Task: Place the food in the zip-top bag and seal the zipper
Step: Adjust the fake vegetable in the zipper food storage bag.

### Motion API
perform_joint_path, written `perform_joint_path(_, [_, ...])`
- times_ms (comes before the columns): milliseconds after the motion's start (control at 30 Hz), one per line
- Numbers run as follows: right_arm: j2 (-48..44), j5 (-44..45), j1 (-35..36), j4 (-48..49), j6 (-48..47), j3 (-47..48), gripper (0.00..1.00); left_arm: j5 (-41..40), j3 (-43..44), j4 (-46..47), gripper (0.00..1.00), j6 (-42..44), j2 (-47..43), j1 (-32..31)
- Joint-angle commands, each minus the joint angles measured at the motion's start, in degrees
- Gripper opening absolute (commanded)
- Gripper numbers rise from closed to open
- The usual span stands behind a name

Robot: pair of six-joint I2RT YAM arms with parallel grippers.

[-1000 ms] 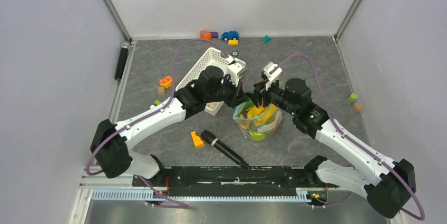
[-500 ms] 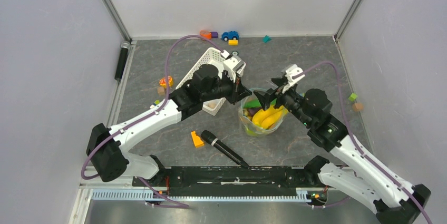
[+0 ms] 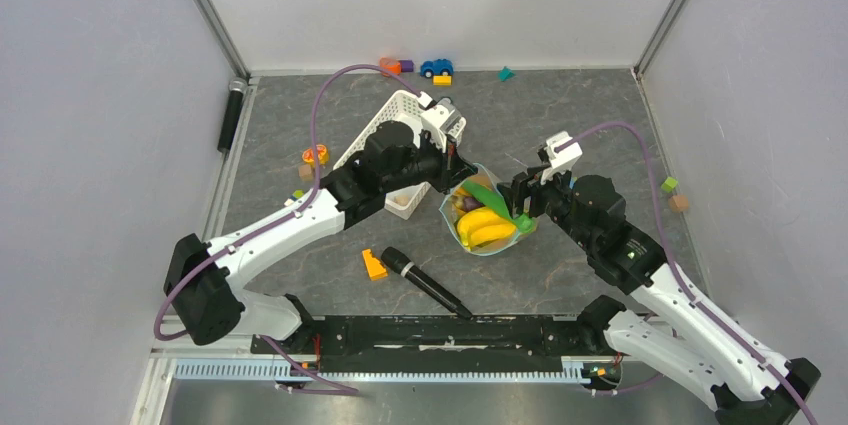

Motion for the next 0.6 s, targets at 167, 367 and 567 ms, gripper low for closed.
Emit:
perform_joint_path(167, [-8.8,-2.9,0.1,-2.3,-5.1,-1.8,0.75,-12.0,6.8,-2.9,0.02,0.9,4.8,0.3])
perform_joint_path(367, [-11.8,-13.1,0.2,-3.4,-8.6,-1.5,0.75,-14.1,8.2,-3.9,0.02,1.3,6.4,0.5])
perform_joint_path(567, [-11.5,-25.0,0.2,2.3,-16.8,-3.2,0.74,-14.1,9.5,-5.0,0.02,2.0,7.2,0.7])
